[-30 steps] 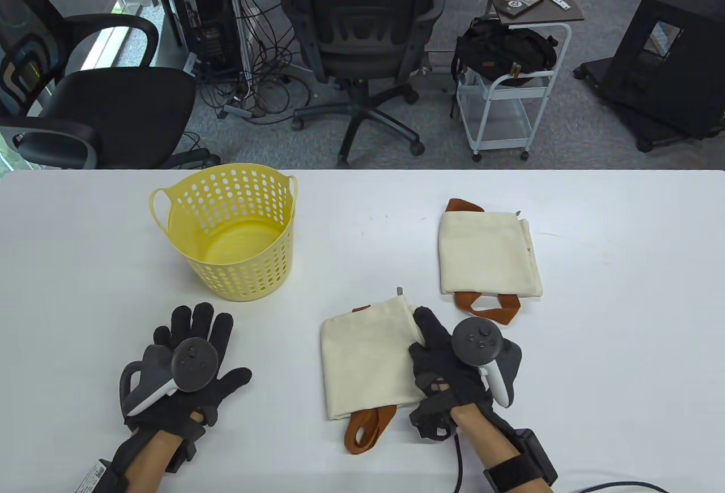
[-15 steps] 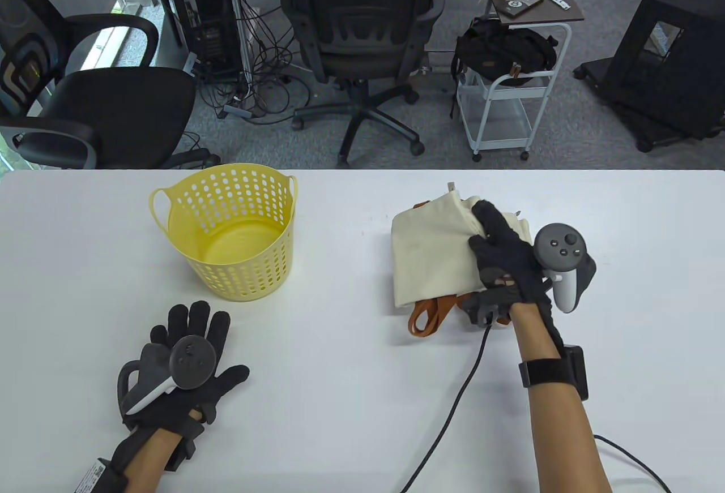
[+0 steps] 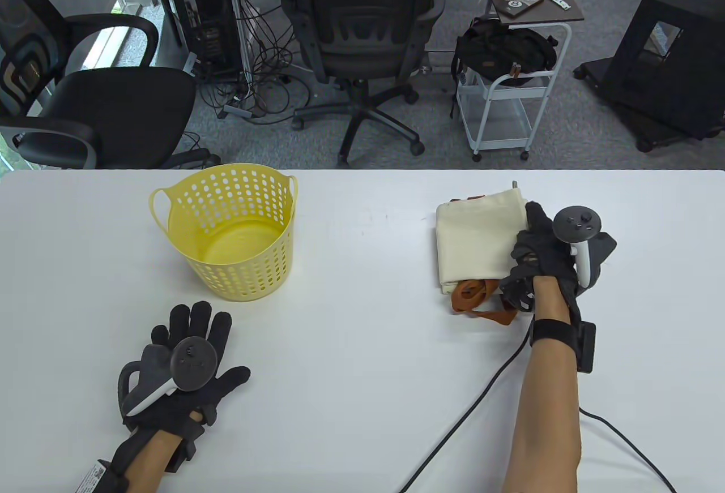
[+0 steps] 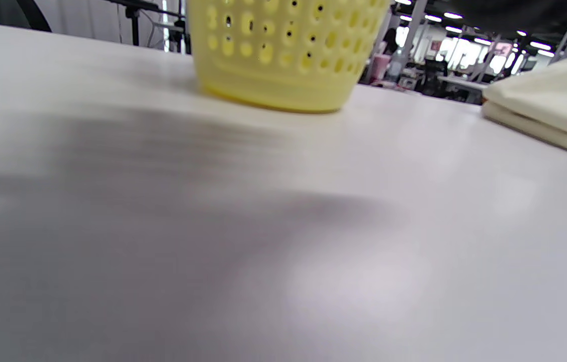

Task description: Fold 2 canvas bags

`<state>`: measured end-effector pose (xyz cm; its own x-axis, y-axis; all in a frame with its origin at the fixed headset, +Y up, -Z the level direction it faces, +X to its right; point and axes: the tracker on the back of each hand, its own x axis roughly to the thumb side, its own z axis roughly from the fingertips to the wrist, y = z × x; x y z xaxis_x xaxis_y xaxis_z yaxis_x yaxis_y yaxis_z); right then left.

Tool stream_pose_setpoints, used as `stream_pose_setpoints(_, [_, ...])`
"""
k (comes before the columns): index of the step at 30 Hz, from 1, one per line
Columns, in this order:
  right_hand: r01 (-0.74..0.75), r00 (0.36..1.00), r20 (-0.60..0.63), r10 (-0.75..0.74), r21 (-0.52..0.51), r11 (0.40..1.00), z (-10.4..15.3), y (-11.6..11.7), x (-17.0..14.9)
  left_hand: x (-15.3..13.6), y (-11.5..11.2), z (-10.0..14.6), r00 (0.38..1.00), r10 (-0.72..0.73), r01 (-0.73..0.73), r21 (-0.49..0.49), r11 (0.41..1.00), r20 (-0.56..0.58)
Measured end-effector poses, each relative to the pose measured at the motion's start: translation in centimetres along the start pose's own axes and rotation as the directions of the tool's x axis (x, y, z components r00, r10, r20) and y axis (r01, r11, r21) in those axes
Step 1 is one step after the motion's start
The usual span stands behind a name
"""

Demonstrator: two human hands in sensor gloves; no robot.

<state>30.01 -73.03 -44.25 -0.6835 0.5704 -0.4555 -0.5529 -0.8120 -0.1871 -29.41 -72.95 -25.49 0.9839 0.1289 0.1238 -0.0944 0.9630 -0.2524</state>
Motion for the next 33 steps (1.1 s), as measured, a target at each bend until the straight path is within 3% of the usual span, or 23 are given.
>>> stream_pose_setpoints(4, [-0.225,0.974,-0.049,0.222,-0.065,0.972,0.3,1.5,0.4,-0.1,0.0,-0.1,1.000,-0.005,0.005,-0.001,1.000,-0.006])
stream_pose_setpoints(7, [-0.362,0.932,-0.054,0.360,-0.031,0.932,0.5,2.3,0.9,-0.2,-0.1,-0.2,1.000,-0.012,0.012,-0.008,1.000,-0.012])
stream_pose_setpoints(16, [-0.420,0.906,0.028,0.423,-0.074,0.904,2.8,1.5,2.4,-0.1,-0.3,-0.3,1.000,-0.025,0.024,-0.015,1.000,-0.010])
stream_pose_setpoints(21, [-0.439,0.880,0.140,0.454,-0.127,0.889,6.1,0.0,4.2,-0.1,-0.3,-0.4,1.000,-0.024,0.024,-0.021,0.999,-0.011])
stream_pose_setpoints(25, [-0.447,0.829,0.299,0.472,-0.151,0.881,10.4,-0.3,5.6,-0.6,0.0,-0.3,0.999,-0.011,0.011,-0.011,1.000,-0.030])
stream_pose_setpoints(33, [-0.450,0.741,0.503,0.445,-0.120,0.885,18.5,2.1,5.8,-0.8,0.2,-0.1,0.999,0.003,-0.004,-0.007,1.000,-0.033])
